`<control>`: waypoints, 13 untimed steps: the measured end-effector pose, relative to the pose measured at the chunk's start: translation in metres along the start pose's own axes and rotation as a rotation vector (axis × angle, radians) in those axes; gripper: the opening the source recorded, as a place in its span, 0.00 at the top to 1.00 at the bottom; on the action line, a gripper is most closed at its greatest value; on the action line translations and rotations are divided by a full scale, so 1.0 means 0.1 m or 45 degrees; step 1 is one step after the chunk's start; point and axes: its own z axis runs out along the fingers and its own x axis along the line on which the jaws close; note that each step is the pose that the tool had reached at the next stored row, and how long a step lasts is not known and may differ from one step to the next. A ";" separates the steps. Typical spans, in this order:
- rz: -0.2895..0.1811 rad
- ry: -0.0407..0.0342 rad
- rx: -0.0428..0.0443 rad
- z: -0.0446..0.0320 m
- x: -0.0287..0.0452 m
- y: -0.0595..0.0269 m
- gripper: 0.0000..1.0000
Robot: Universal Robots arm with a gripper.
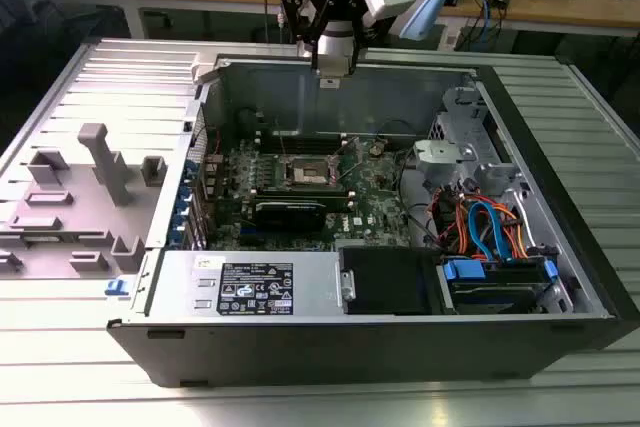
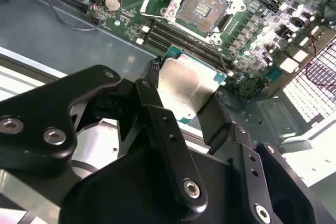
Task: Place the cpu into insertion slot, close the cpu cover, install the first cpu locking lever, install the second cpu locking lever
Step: 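Place the cpu into insertion slot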
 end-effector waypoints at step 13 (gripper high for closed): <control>0.047 -0.0042 -0.001 0.001 0.000 0.000 0.45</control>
